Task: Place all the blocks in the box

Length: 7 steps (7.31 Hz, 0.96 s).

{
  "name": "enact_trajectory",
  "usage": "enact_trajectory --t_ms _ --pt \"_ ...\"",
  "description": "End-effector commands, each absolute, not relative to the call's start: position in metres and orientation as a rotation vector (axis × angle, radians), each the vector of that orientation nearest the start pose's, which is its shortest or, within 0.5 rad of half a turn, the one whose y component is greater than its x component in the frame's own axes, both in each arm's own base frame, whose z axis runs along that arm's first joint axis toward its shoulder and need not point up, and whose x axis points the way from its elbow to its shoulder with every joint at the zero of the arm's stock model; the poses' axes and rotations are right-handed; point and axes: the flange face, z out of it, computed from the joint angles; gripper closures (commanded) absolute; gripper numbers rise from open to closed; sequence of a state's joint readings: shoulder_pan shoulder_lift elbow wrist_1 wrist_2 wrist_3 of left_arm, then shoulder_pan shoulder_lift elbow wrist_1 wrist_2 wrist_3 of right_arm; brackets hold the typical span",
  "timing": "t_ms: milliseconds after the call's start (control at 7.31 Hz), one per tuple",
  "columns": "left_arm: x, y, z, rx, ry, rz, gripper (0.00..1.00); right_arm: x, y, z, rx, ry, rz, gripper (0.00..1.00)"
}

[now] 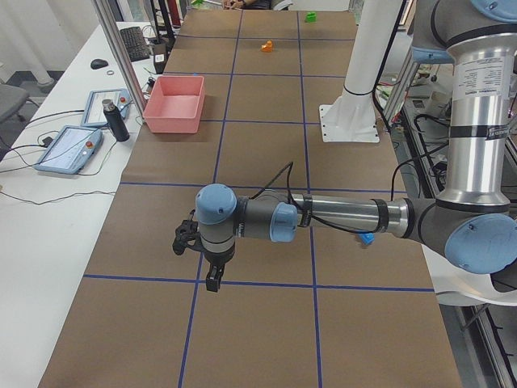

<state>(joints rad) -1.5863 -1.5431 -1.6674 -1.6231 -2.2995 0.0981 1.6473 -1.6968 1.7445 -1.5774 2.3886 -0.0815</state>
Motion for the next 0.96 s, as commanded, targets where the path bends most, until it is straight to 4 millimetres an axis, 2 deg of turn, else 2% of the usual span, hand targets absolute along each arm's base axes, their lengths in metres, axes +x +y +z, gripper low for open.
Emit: enact_trajectory --t_ms 0,137,274,411,548,684,821 --pt "-0.071 -0.497 0.598 0.231 0.718 0.162 0.0 0.084 -0.445 0.615 0.129 -0.821 -0.034 0.0" --pt "-0.071 -0.5 0.589 0.287 0.714 0.181 0.0 0.057 -0.456 0.614 0.101 -0.824 -0.076 0.0" --pt "-0.07 -0.503 0.587 0.324 0.713 0.193 0.0 0.036 -0.463 0.598 0.171 -0.827 -0.15 0.0" --pt "-0.07 -0.502 0.587 0.334 0.714 0.204 0.0 0.006 -0.468 0.587 0.207 -0.842 -0.198 0.0" --pt "-0.066 -0.499 0.588 0.329 0.757 0.206 0.0 -0.044 -0.477 0.569 0.174 -0.864 -0.18 0.0" --pt "-0.066 -0.498 0.59 0.327 0.757 0.209 0.0 -0.085 -0.489 0.554 0.138 -0.873 -0.148 0.0" --pt "-0.066 -0.498 0.588 0.322 0.768 0.2 0.0 -0.116 -0.483 0.558 0.073 -0.874 -0.133 0.0"
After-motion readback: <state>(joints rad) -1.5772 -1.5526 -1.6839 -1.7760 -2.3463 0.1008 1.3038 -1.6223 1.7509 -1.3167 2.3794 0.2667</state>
